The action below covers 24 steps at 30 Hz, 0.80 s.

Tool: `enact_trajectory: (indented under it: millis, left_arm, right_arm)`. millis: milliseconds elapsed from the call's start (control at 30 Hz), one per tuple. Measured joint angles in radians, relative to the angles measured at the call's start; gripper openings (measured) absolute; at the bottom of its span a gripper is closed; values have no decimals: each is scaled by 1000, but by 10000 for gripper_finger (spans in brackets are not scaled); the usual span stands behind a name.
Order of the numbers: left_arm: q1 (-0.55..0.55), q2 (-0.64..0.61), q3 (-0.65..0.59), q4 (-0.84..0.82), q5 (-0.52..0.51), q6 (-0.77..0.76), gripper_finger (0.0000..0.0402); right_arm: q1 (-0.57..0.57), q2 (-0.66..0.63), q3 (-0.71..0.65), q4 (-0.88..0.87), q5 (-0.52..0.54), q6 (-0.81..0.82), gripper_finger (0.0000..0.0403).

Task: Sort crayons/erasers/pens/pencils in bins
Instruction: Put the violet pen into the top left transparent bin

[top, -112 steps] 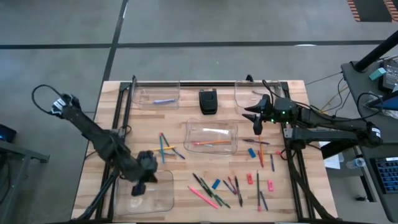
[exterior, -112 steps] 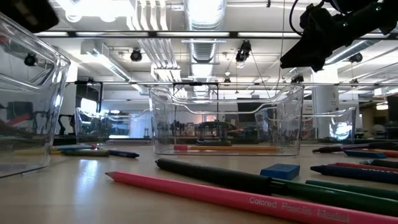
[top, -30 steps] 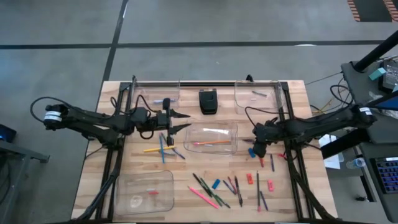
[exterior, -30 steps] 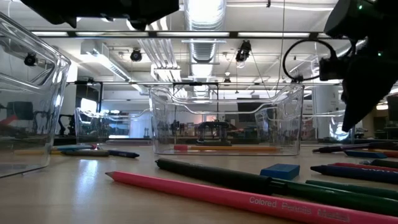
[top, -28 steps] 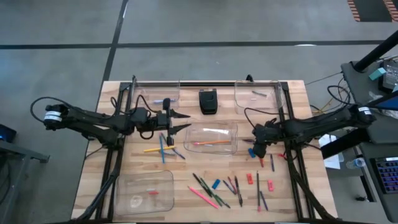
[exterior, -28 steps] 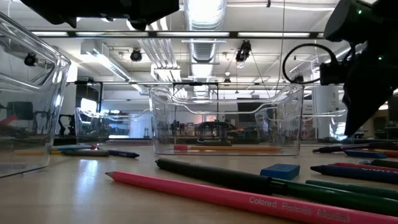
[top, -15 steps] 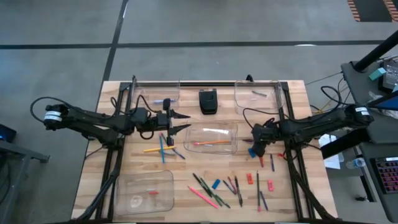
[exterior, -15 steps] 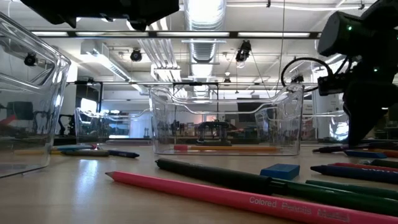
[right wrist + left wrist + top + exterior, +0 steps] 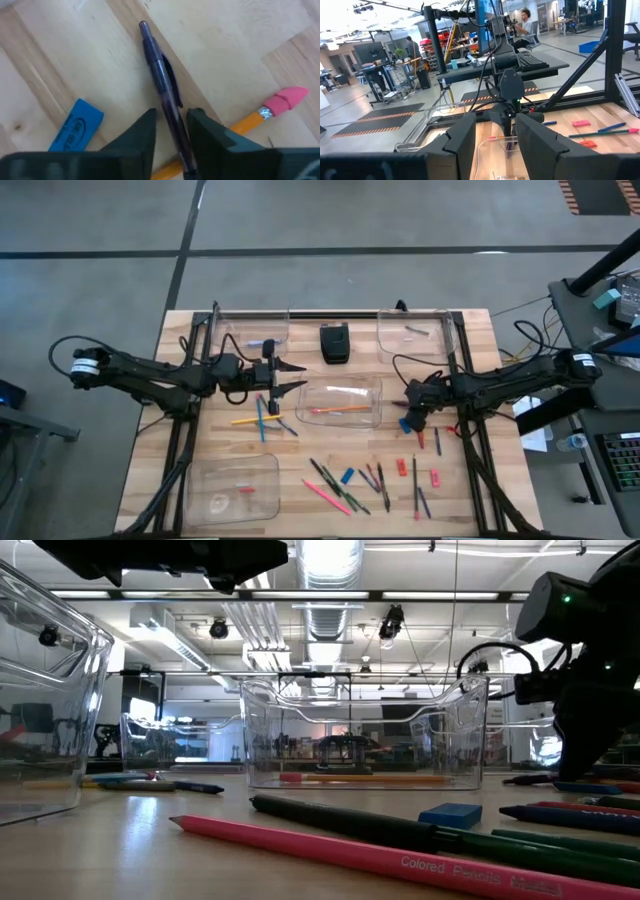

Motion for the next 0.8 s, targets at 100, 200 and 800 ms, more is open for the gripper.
enact_trajectory:
  millis: [100, 200, 800]
  left_arm:
    - [0, 0, 0, -1, 0, -2, 127]
    - [0, 3, 0, -2, 0, -2, 127]
    - [0, -2, -7, 3, 0, -25, 130]
  right_arm:
    - [0, -2, 0, 10, 6, 0, 60]
    - [0, -2, 10, 8, 36, -5, 26]
    - [9, -43, 312, -108, 234, -74, 27]
